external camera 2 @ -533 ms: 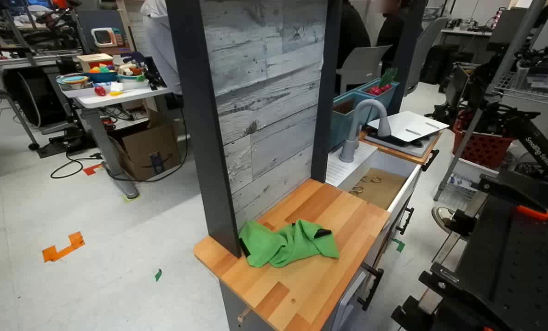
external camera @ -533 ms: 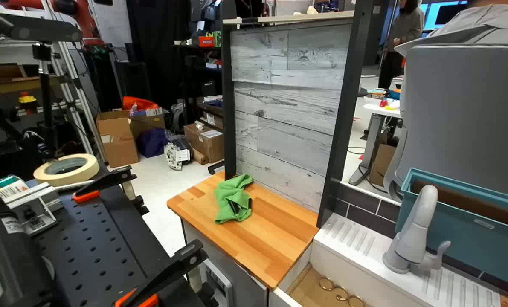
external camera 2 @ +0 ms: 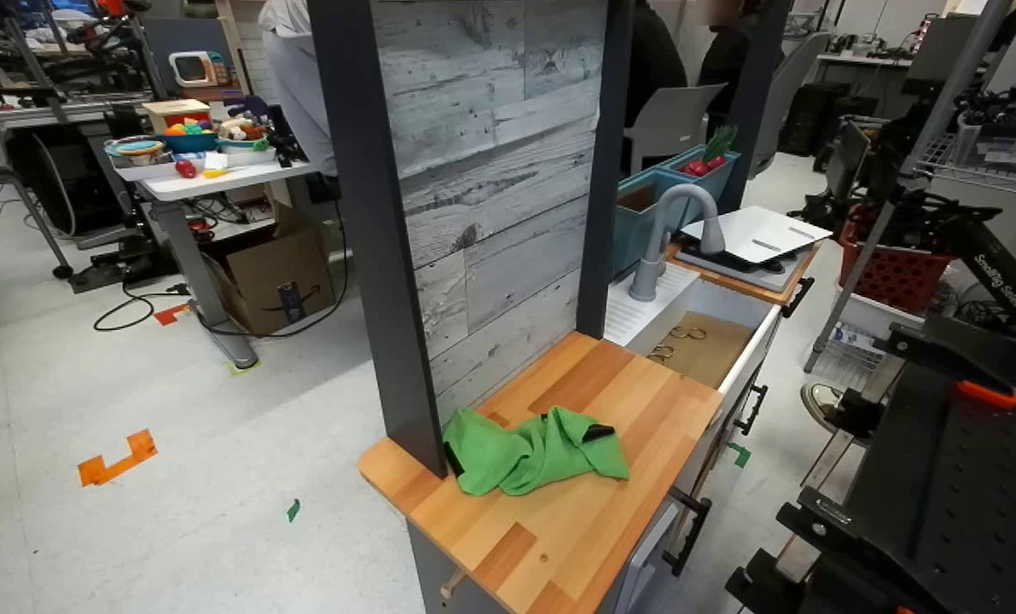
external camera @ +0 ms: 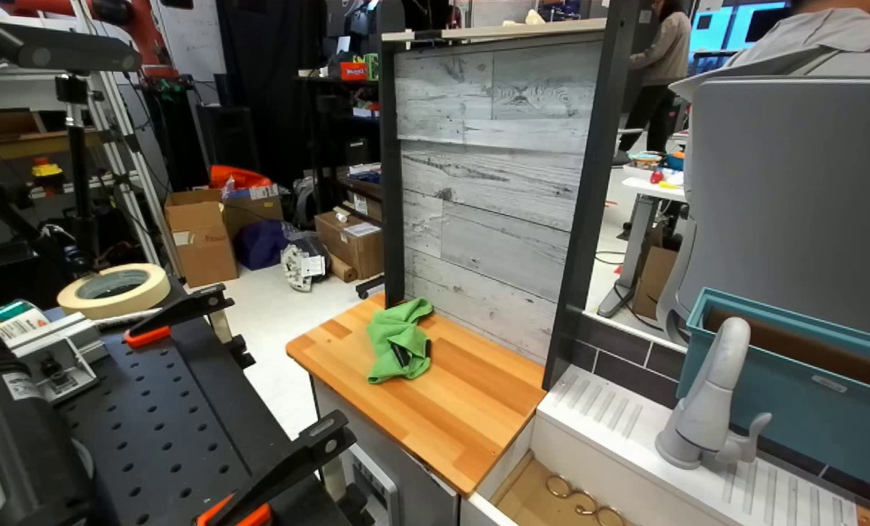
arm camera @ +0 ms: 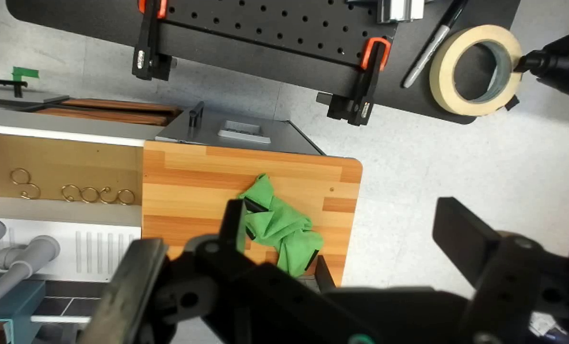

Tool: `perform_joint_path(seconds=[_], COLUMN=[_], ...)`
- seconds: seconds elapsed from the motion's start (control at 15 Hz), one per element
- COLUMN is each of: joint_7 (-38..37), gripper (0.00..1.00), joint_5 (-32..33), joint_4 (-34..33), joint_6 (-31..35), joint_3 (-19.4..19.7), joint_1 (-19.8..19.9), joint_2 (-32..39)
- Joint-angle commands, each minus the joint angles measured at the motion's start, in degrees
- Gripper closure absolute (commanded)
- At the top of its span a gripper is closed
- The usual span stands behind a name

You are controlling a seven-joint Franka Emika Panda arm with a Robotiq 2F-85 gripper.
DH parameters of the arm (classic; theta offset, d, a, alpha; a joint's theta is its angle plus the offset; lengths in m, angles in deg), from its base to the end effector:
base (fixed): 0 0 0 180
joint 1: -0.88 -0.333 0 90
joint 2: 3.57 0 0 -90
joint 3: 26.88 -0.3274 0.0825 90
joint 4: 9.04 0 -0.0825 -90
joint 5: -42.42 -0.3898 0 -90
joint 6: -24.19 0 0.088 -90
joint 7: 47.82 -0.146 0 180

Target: Slide the green towel to the right

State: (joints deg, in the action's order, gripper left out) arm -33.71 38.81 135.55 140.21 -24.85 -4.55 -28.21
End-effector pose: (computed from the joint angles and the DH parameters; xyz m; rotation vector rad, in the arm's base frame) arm 0.3942 0.0297 0.3903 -3.0338 -0.4271 0.0955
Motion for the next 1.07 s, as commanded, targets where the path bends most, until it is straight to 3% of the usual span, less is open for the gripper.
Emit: perform_joint_path(seconds=[0.0, 0.27, 0.67, 1.0], joint_7=[0.1, -8.66, -35.45, -53.31], gripper=[0.0, 0.0, 0.0, 0.0], joint_5=[-0.15, 0.93, 7.08, 10.5], joint_4=[-0.08, 0.31, -3.83, -11.99], joint_6=[-0.11, 6.47, 20.41, 26.19], joint_3=[-0.34, -4.58, -11.1, -8.08], joint_1=[0.35, 0.23, 2.07, -0.58], joint_2=[0.01, 4.63, 21.53, 38.88])
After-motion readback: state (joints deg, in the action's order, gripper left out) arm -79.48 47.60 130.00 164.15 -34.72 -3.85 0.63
